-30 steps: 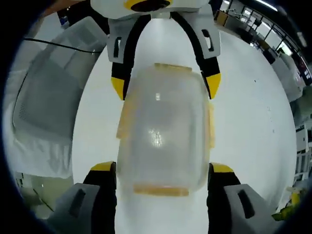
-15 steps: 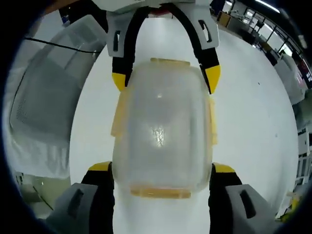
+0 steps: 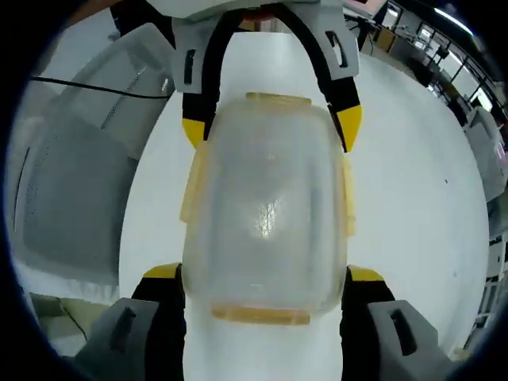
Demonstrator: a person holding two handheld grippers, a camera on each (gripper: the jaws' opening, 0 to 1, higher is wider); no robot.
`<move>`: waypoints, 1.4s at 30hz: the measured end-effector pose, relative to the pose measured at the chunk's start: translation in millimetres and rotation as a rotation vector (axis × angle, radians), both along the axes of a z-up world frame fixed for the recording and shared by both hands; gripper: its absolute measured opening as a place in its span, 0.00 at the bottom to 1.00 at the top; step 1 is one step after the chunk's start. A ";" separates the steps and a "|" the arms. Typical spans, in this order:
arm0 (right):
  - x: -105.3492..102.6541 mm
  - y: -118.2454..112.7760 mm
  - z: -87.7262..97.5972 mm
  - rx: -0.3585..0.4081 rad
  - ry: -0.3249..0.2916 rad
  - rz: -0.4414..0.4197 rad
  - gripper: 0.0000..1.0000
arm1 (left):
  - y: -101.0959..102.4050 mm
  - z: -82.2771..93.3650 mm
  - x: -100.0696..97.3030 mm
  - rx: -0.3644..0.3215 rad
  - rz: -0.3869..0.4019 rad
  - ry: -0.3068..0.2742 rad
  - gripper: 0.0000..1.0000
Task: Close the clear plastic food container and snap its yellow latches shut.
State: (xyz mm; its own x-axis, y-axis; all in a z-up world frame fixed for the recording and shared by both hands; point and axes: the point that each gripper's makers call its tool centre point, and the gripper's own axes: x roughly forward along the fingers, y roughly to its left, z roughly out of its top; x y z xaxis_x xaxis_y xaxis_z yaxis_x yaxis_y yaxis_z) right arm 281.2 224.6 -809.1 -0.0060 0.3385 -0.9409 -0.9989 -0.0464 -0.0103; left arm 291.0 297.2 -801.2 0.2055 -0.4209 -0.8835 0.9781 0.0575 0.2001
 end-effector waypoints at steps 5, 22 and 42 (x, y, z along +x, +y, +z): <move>-9.5 29.7 -2.3 0.010 0.032 0.001 0.79 | 29.4 -3.8 -6.7 0.024 0.000 -0.007 0.79; -22.3 59.2 -9.2 -0.030 0.088 0.020 0.82 | 52.6 -2.7 -17.8 -0.099 0.003 0.030 0.82; 43.5 65.5 -5.2 -0.007 0.022 -0.025 0.80 | 57.1 -3.1 49.5 -0.071 -0.039 0.012 0.81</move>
State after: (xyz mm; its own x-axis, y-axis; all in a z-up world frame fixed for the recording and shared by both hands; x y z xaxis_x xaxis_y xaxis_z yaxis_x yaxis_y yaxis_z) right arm 324.7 290.1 -814.3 -0.0184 0.3320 -0.9431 -0.9997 -0.0211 0.0121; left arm 340.5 354.3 -804.3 0.1779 -0.4897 -0.8536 0.9821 0.0334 0.1855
